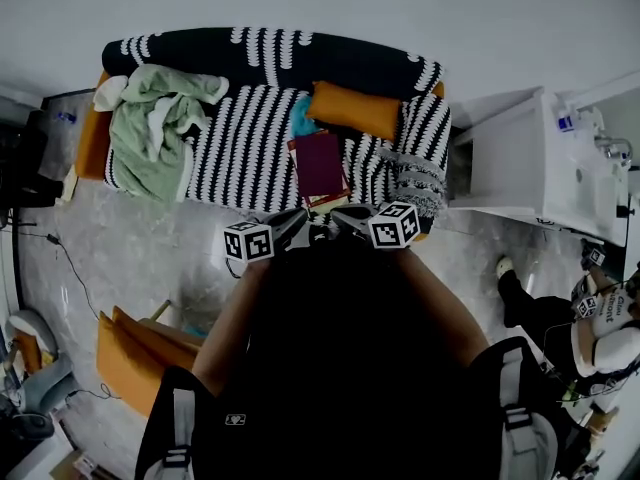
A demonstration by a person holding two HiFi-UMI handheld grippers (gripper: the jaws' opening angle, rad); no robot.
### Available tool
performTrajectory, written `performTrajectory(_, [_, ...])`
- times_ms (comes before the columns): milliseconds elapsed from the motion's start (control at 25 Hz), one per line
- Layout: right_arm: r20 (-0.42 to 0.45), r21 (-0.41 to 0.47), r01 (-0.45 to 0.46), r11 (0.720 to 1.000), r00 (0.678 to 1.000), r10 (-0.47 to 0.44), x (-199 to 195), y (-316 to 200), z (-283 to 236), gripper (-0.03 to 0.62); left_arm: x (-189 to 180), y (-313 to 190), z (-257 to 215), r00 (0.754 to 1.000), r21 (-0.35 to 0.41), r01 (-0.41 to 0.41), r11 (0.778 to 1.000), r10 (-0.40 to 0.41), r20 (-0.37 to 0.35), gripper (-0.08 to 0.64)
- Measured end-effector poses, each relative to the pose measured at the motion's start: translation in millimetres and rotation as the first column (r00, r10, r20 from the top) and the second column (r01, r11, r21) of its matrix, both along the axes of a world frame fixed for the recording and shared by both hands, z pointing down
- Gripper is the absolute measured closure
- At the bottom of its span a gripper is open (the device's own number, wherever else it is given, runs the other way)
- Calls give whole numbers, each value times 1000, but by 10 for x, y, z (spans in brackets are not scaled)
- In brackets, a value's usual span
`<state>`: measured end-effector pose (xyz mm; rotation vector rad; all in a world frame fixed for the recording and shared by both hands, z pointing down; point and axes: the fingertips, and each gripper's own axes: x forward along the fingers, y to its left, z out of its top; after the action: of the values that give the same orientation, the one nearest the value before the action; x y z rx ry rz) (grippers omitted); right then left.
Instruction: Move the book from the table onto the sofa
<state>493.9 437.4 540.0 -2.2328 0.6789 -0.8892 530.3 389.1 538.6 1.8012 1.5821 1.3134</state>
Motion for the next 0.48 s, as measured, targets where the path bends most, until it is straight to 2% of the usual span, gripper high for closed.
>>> performTrajectory(480, [11, 0, 50, 999, 999, -50, 93, -75, 29, 586, 104, -29, 33, 1000, 11, 15, 1000, -15, 13, 543])
